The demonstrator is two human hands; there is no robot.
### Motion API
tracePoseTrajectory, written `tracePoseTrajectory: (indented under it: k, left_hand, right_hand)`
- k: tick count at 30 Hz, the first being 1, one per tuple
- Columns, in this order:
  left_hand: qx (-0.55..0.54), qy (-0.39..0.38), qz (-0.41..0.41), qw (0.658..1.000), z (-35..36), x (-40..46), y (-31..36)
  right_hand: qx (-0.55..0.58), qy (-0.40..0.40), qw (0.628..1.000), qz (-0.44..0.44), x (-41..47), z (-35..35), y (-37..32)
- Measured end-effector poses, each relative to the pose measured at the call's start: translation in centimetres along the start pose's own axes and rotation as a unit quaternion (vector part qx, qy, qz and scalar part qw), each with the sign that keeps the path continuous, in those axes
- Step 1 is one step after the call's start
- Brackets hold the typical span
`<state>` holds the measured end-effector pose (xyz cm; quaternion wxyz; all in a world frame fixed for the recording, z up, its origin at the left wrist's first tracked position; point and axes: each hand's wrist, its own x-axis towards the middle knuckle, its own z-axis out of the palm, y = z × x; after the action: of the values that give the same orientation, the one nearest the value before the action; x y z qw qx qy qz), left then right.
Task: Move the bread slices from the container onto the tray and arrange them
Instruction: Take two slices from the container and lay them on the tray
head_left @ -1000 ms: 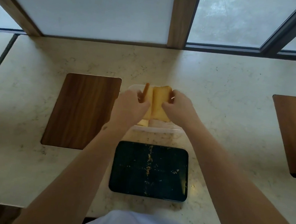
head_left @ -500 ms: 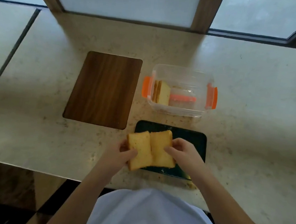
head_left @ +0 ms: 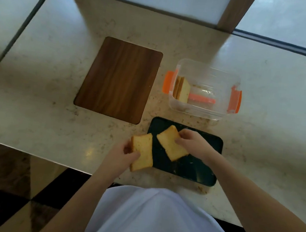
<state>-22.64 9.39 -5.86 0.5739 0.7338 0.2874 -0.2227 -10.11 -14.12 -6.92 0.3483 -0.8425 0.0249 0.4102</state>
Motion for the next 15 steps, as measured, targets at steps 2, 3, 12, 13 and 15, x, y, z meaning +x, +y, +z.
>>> tracePoseTrajectory:
  k: [2, 3, 12, 13, 15]
  left_hand:
    - [0.003, 0.003, 0.000, 1.000, -0.2, 0.1, -0.1]
    - [0.004, 0.005, 0.001, 1.000, -0.4, 0.2, -0.1]
    - [0.030, 0.028, 0.013, 0.999, -1.2, 0.4, -0.5]
    - [0.028, 0.027, 0.008, 0.999, -1.2, 0.6, -0.6]
    - [0.019, 0.025, -0.005, 0.999, -1.3, 0.8, -0.7]
  right_hand:
    - [-0.042, -0.036, 0.998, -0.008, 0.9, -0.4, -1.3]
    - [-0.068, -0.049, 0.996, -0.013, 1.3, -0.6, -1.9]
    - [-0.255, -0.045, 0.964, -0.058, 5.6, 0.0, -5.0]
    - [-0.277, -0.035, 0.958, -0.066, 5.8, 0.1, -5.0]
    - [-0.298, -0.009, 0.951, -0.081, 5.8, 0.3, -4.7]
